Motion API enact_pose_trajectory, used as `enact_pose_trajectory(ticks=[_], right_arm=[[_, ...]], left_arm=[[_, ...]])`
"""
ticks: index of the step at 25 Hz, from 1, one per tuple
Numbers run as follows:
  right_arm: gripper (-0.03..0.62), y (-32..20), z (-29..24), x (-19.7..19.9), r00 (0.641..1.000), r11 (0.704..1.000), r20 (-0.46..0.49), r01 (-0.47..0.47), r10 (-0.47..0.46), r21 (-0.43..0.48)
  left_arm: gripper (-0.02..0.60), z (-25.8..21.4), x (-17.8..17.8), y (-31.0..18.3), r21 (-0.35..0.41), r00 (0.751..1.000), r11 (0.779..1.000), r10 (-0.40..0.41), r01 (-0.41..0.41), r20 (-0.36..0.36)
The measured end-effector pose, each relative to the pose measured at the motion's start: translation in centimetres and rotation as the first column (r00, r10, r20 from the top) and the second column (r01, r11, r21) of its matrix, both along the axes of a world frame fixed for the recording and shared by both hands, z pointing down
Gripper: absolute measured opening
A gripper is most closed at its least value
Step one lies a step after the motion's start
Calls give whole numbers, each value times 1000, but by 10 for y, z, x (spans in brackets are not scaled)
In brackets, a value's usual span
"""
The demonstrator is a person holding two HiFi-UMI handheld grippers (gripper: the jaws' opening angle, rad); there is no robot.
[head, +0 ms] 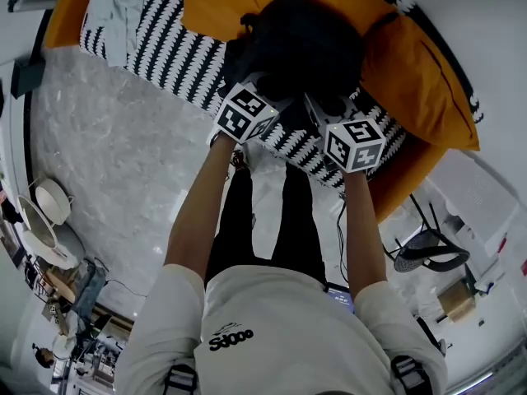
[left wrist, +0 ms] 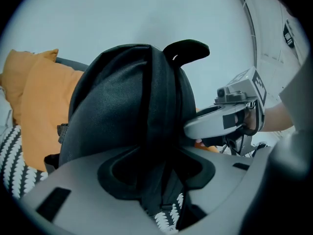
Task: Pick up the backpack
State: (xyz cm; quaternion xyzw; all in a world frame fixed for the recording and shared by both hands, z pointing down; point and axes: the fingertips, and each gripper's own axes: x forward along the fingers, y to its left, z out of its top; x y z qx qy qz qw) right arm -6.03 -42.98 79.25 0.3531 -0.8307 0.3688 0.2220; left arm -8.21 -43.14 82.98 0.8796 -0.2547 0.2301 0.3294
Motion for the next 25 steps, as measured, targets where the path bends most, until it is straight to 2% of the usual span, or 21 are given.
enact_pose_trajectory(ticks=[5,14,19,25], right_arm=[[75,11,-10,1,1000,1000,1,-1,1,9],[66,31,-33,4,999,999,-40,-33,34,24],[61,47,-54,4,997,998,-67,-47,50,43],[60,72,-78,2,994,994,-72,-78,83,77]], left_arm=[[164,1,0,4,8,997,1000,18,-18,71],[126,-17,-6,25,9,992,999,45,-47,121],[90,-41,-13,47,46,991,997,57,-63,120],[58,-71,-23,73,85,995,996,28,-36,95]])
